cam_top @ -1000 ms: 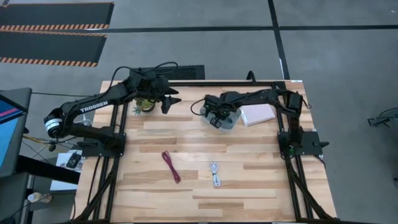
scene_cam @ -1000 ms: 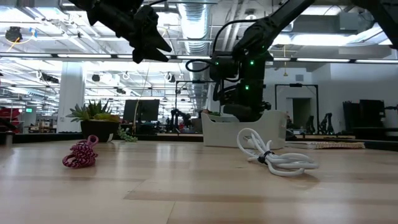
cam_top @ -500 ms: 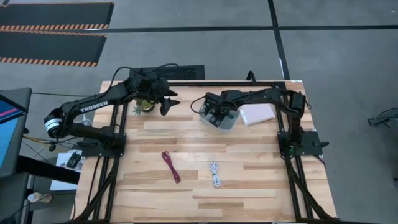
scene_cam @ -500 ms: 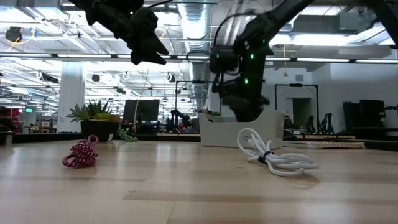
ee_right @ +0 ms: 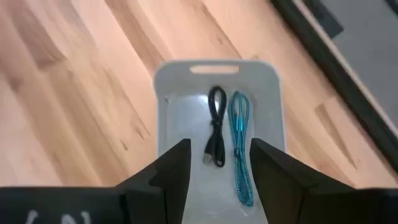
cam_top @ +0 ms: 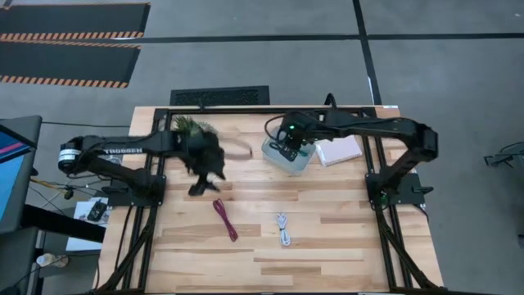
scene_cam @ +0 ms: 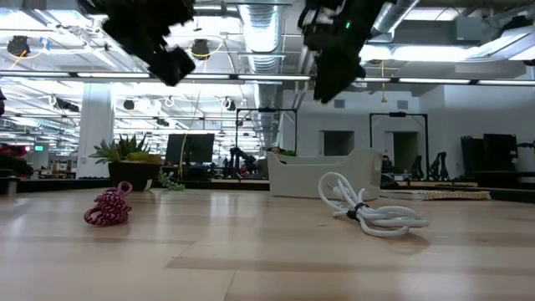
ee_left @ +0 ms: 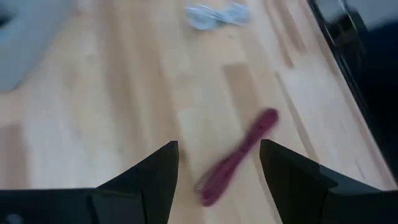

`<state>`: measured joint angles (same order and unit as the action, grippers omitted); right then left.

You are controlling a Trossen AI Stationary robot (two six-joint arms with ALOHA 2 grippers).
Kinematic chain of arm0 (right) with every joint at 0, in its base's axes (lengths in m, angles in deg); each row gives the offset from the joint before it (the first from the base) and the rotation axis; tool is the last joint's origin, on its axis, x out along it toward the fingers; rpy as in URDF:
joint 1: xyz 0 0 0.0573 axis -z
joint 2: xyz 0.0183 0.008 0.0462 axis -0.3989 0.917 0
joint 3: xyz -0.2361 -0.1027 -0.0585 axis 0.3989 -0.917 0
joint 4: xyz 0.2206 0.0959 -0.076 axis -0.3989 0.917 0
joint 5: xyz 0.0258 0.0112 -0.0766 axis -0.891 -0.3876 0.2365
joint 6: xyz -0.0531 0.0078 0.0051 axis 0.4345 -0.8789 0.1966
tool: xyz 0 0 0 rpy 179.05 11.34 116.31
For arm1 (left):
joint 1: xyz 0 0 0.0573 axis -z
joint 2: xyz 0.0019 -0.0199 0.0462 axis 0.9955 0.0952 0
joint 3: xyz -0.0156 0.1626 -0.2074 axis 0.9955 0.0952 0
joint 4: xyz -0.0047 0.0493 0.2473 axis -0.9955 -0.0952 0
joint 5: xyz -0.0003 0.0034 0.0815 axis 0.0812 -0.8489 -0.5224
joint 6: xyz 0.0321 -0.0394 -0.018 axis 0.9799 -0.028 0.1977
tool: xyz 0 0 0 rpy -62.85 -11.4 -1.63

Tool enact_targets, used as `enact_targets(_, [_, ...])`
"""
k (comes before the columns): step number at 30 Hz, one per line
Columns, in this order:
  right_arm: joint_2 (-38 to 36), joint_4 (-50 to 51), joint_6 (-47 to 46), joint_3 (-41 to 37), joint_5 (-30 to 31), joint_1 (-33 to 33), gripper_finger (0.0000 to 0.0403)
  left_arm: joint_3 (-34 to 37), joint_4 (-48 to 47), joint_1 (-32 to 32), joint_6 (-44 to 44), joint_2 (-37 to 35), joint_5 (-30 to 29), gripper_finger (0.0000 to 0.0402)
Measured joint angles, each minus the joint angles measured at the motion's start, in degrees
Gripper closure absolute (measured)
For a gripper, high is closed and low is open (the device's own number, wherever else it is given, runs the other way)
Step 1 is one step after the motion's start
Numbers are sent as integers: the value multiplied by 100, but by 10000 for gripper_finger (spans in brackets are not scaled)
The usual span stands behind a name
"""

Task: Pick and place USB-C Cables
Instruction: Put the white USB cable into the grey bin

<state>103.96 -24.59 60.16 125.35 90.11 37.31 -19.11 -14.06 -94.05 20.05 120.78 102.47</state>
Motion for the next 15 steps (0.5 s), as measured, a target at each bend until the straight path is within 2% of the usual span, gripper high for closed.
enact_targets(6, [-413,-1,-147,-2,-3,-374,220,2,236,1688,-9,64,-1251,188])
enact_targets(8, [-497,1,-152,-2,2,-502,219,2,693,2074,-25,127,-1668,188])
enact_targets(12, [-581,21,-162,-2,5,-729,216,-4,1848,2490,351,271,-2338,188])
enact_targets(15, [-659,99,-247,-10,0,-855,216,2,2583,2532,851,501,-2470,188])
